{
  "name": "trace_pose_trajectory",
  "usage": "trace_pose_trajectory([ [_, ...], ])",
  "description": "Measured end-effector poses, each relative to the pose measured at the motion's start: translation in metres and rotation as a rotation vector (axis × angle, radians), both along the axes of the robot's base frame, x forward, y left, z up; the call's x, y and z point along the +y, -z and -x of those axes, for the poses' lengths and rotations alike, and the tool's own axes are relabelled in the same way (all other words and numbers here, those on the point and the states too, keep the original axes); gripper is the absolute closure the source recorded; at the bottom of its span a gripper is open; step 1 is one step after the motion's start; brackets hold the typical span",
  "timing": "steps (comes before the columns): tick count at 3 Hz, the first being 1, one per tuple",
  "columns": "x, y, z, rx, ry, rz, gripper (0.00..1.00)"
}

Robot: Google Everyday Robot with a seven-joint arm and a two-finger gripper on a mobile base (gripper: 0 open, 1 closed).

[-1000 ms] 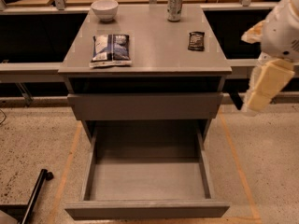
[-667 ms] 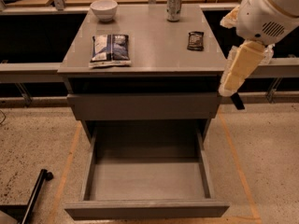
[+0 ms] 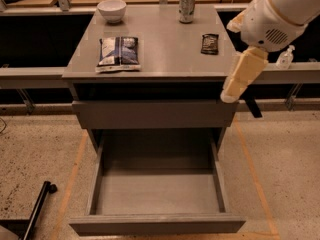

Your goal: Place blue chip bag into middle drawer

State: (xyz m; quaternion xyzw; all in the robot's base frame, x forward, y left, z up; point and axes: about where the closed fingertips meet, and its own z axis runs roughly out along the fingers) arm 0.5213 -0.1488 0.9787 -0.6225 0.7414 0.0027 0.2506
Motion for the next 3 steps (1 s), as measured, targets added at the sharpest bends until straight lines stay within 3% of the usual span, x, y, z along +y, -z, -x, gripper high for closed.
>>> trace_pose_trajectory([
  [1,0.034,0.019,-0.037,-0.006,-0.005,-0.098,0.0],
  [3,0.119,0.055,-0.114,0.034,0.021,-0.28,0.0],
])
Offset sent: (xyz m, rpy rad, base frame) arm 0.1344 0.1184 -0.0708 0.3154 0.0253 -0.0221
